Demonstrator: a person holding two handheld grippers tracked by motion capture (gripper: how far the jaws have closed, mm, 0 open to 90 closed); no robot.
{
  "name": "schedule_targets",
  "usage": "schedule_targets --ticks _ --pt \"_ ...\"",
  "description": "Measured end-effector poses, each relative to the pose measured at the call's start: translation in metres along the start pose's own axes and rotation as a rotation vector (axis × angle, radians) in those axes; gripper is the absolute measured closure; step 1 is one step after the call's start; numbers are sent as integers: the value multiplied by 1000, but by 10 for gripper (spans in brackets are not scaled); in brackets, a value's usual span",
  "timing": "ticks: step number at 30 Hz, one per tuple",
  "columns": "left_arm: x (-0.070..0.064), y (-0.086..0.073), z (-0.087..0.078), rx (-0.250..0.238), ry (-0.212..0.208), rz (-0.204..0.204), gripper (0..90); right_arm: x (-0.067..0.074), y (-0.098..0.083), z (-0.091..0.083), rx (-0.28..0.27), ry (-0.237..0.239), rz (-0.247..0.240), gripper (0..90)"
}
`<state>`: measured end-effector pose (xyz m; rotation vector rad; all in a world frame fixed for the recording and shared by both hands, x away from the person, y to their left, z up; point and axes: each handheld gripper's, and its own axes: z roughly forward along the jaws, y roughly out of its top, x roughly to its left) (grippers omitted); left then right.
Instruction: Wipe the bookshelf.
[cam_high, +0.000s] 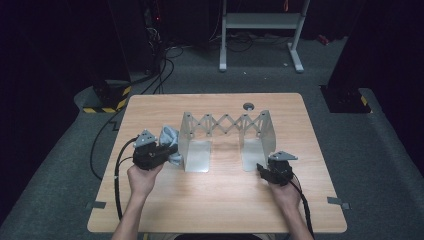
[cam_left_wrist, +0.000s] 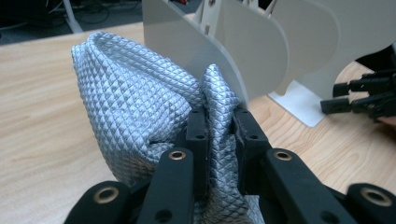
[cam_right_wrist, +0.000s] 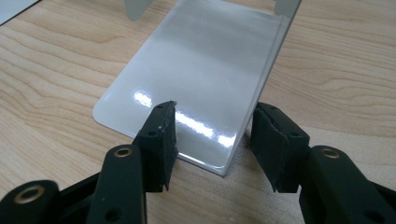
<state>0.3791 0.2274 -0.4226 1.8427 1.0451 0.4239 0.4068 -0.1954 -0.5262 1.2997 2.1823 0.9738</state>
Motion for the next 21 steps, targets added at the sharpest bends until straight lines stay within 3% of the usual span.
schedule_targets --ticks 10,14,21 --pt "4 -24 28 85 26 -13 785 0 0 0 0 0 0 509" --pt "9 -34 42 119 17 -45 784 0 0 0 0 -1 0 509" --pt "16 -52 68 213 43 -42 784 0 0 0 0 -1 0 509"
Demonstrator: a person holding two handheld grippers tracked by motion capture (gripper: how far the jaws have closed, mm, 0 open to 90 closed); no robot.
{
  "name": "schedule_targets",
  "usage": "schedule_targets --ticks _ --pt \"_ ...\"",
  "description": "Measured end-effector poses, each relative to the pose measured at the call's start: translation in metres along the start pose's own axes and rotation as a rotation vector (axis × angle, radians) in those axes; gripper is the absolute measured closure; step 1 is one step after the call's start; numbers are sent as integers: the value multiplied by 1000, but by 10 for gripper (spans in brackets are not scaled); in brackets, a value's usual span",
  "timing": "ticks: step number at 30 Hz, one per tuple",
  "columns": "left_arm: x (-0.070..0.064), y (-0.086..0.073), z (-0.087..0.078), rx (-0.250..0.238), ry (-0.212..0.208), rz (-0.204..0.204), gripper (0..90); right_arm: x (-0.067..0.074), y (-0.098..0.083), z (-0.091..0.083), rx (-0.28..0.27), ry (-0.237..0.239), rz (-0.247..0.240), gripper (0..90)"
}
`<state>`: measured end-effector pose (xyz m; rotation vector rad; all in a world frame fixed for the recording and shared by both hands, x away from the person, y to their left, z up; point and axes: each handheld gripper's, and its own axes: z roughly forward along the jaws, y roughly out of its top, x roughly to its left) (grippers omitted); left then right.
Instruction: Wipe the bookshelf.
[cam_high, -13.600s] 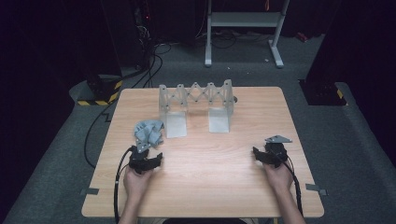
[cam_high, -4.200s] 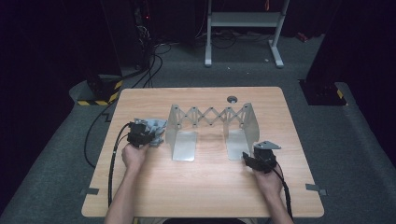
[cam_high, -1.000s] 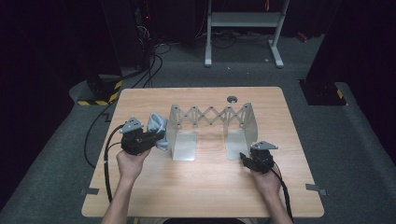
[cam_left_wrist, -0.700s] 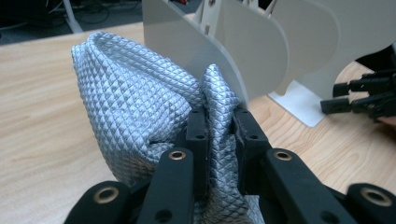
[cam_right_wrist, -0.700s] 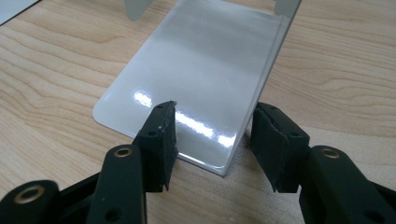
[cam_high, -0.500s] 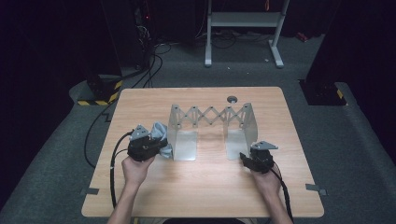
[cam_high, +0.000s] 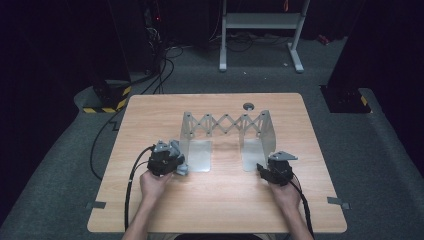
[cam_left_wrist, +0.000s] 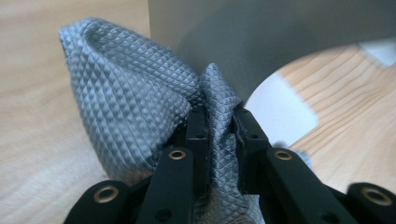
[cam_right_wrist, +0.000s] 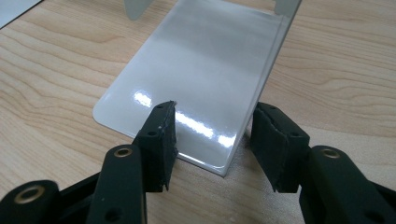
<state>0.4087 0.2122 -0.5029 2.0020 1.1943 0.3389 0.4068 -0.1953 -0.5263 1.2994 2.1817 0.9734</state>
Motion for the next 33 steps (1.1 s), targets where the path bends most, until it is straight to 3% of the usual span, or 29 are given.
schedule_targets --ticks 5,8,14,20,33 --pt "5 -4 8 14 -14 -27 783 0 0 0 1 -1 2 509" --pt "6 -1 7 19 -16 -18 783 0 0 0 1 1 -1 508" --pt "9 1 1 -7 -42 -31 783 0 0 0 -1 4 -4 509" --pt "10 6 -16 -66 -76 -47 783 1 0 0 -1 5 -4 509" --pt "0 28 -50 -145 -93 18 783 1 0 0 0 6 -4 505"
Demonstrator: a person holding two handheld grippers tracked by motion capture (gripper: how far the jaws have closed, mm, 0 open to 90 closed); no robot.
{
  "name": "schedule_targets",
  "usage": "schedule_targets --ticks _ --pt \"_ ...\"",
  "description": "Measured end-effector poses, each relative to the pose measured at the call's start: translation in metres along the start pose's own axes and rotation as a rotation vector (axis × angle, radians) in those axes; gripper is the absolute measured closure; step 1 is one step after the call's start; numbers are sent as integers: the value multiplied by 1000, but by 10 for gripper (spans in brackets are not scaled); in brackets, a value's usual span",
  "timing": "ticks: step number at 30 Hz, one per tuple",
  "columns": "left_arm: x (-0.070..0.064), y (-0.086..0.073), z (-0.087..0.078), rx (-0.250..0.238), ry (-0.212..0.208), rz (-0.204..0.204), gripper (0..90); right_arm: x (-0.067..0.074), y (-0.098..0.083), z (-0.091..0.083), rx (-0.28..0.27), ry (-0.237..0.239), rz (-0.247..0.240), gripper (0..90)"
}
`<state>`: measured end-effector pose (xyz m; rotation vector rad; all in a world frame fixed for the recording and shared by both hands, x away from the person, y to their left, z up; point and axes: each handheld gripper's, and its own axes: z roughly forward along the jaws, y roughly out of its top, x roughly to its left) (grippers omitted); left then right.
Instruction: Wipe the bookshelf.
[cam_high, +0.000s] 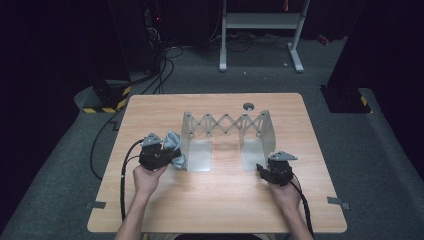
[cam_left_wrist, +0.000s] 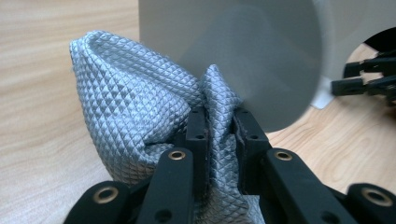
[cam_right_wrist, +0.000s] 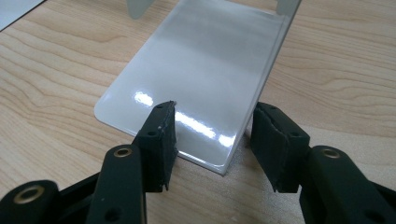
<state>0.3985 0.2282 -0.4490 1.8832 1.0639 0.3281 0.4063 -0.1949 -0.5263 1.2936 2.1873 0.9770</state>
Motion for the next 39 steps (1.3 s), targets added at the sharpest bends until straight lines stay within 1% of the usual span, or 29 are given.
schedule_targets --ticks 2,6,7,8,12,13,14,20,22,26,28,32,39 --pt "-3 4 -5 -15 -8 3 783 0 0 0 -1 0 1 506" --pt "-5 11 -18 -57 -39 -4 782 0 0 0 0 0 1 505" --pt "-6 13 -20 -61 -42 -3 782 0 0 0 0 0 1 505" --pt "-8 16 -25 -76 -47 2 782 0 0 0 -1 0 1 505" --pt "-10 21 -31 -92 -50 8 782 0 0 0 -1 0 1 505" --pt "-12 24 -35 -107 -51 11 781 0 0 0 -1 0 1 505" --pt "-12 24 -35 -107 -51 11 781 0 0 0 0 0 1 505" --pt "-15 32 -43 -142 -58 20 780 0 0 0 0 1 0 503" --pt "-14 34 -43 -149 -56 18 780 0 0 0 -1 1 0 503" --pt "-10 37 -38 -138 -29 22 779 0 0 0 0 1 0 503" --pt "-7 37 -35 -135 -30 10 779 0 0 0 -1 1 0 502" --pt "-3 36 -28 -124 -23 4 778 0 0 0 -1 1 0 501" --pt "5 28 -12 -101 -34 -33 779 0 0 0 0 1 -1 498"
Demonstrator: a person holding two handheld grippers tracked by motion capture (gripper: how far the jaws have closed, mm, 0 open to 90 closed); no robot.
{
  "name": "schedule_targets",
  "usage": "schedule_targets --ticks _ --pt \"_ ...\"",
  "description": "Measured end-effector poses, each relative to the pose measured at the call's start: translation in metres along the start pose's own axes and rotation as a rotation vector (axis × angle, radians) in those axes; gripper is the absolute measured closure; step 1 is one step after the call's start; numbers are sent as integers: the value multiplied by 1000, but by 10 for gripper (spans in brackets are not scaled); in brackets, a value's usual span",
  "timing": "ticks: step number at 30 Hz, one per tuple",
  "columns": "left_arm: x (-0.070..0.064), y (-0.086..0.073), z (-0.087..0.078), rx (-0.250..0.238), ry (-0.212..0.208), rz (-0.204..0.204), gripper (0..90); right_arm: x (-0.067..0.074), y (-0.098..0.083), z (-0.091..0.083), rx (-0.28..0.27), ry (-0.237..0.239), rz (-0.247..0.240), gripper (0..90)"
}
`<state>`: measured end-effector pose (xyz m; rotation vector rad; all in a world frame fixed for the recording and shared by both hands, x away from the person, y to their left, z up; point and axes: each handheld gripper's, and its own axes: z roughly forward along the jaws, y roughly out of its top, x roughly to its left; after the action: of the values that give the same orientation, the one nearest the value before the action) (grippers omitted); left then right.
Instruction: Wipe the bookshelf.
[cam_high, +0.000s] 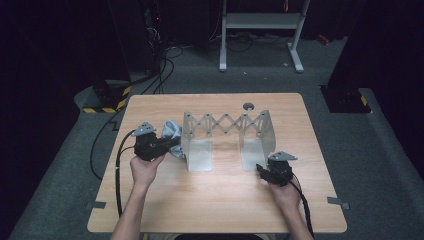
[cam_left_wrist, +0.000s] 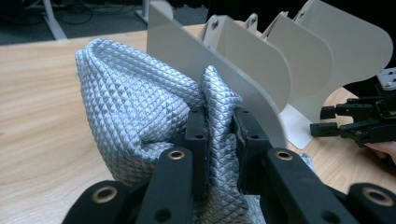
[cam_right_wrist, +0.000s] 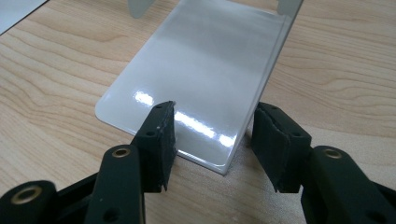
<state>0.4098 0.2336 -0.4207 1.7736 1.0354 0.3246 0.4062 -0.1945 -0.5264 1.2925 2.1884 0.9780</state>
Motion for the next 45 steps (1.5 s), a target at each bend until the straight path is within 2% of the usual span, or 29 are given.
schedule_targets --ticks 9,15,17,21,22,29,34,38,42,45 --pt "10 -14 22 63 23 -25 778 0 0 0 0 0 1 497" --pt "19 -29 38 89 26 -70 778 0 0 0 0 0 2 496" --pt "20 -34 45 113 51 -58 778 1 0 0 1 0 3 495" --pt "23 -44 56 145 65 -69 778 1 0 0 2 -1 0 493" --pt "24 -49 62 167 79 -63 778 1 0 0 2 -1 -1 493" --pt "24 -58 75 222 100 -55 778 1 0 0 2 -2 2 493" --pt "20 -49 67 196 92 -36 779 1 0 0 2 -3 2 493" --pt "14 -36 51 129 69 -34 779 1 0 0 2 -3 2 493" --pt "4 -17 35 76 64 13 779 1 0 0 2 -3 3 493" --pt "0 -4 23 31 51 24 779 1 0 0 2 -3 3 493"
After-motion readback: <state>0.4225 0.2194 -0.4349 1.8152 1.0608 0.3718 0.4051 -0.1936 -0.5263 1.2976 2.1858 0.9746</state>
